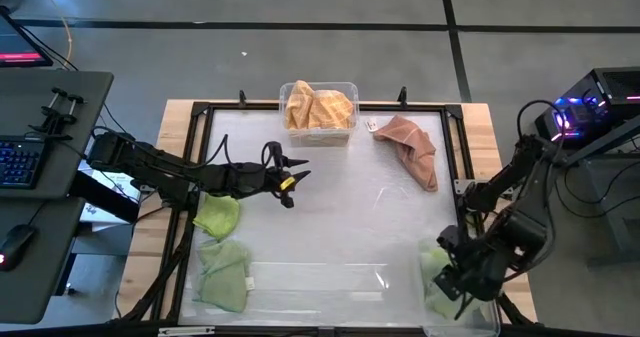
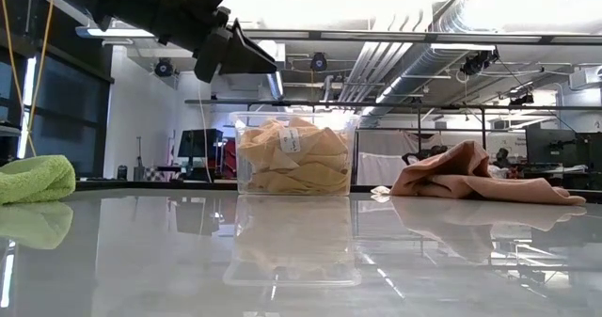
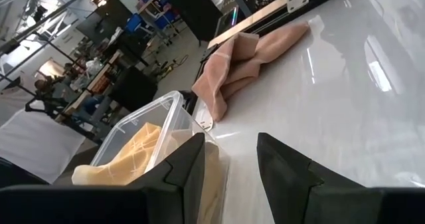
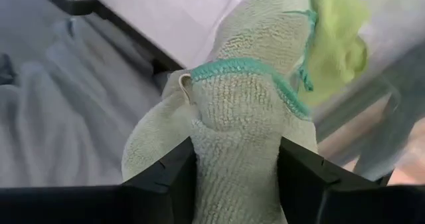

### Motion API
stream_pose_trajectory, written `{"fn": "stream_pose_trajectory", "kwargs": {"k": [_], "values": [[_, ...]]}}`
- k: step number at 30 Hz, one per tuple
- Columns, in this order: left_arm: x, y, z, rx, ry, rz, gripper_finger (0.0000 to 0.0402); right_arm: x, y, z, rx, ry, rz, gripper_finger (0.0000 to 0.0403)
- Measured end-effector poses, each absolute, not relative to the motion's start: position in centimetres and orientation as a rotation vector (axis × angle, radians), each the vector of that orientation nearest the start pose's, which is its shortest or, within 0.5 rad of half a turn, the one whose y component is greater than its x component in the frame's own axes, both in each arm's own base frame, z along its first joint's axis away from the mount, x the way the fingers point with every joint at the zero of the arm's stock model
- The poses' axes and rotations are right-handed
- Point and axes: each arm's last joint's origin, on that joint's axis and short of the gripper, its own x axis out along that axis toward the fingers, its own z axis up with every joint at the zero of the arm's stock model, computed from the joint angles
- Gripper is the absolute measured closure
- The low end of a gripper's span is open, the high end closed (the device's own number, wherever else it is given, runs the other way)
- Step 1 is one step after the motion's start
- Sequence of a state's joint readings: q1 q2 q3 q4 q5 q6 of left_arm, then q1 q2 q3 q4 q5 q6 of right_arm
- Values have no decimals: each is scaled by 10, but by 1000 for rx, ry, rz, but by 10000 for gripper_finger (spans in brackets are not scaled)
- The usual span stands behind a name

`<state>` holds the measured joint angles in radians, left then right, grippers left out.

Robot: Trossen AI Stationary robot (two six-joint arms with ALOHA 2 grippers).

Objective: Sort towels by color in basket
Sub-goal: Put the top green towel into the bottom transparent bin

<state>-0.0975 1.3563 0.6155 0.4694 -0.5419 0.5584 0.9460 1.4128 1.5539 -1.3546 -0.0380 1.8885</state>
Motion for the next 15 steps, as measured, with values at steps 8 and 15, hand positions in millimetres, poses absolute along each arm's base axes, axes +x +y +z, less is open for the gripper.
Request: {"fn": "stream_pose_trajectory", "kwargs": {"k": [8, 15], "values": [[276, -8, 220, 583, 329, 390, 270, 139, 190, 375, 893, 1347, -468, 238], [276, -8, 222, 579, 305, 396, 253, 140, 185, 370, 873, 1461, -498, 213]]}}
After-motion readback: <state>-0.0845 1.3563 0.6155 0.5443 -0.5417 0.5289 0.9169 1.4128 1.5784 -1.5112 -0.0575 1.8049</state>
